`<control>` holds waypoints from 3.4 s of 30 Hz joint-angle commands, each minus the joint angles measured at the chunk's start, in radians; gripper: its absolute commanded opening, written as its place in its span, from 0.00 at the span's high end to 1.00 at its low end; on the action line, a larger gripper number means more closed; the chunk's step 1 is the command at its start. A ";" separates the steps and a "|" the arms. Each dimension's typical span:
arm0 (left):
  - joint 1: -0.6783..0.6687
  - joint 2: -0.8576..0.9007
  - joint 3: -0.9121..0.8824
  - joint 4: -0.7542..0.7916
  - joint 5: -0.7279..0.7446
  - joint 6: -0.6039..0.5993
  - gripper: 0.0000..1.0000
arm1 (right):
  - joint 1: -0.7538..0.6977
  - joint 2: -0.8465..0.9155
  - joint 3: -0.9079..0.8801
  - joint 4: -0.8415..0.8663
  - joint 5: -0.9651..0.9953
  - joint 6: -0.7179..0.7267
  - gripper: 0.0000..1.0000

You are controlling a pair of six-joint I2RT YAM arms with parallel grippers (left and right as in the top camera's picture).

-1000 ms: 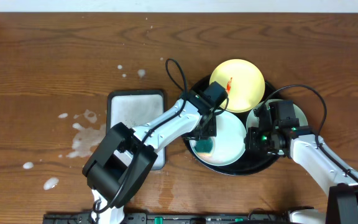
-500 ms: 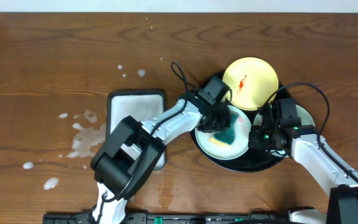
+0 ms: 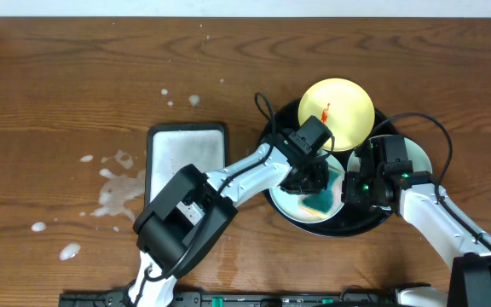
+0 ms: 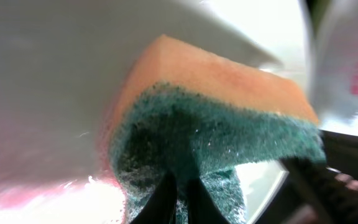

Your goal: Clean dirty plates on tray and stack at the side

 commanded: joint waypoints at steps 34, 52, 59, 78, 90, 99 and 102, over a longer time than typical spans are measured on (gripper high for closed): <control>0.013 -0.184 0.076 -0.309 -0.265 0.056 0.40 | 0.000 -0.025 0.009 -0.076 0.032 -0.002 0.99; 0.013 -0.008 0.090 -0.298 -0.263 0.028 0.93 | 0.000 -0.025 0.009 -0.075 0.033 -0.002 0.99; 0.101 -0.216 0.097 -0.439 -0.388 0.039 0.93 | 0.000 -0.025 0.009 -0.072 0.085 -0.002 0.99; 0.520 -0.317 -0.053 -0.595 -0.504 0.243 0.59 | 0.261 -0.215 0.306 -0.422 0.630 0.055 0.99; 0.554 -0.576 -0.053 -0.611 -0.397 0.283 0.28 | 0.575 -0.216 0.440 -0.505 1.052 -0.037 0.99; 0.554 -0.738 -0.053 -0.636 -0.385 0.283 0.24 | 0.624 -0.215 0.439 -0.506 0.967 -0.060 0.99; 0.554 -0.748 -0.053 -0.637 -0.385 0.283 0.23 | 0.540 -0.215 0.439 -0.502 0.812 -0.007 0.99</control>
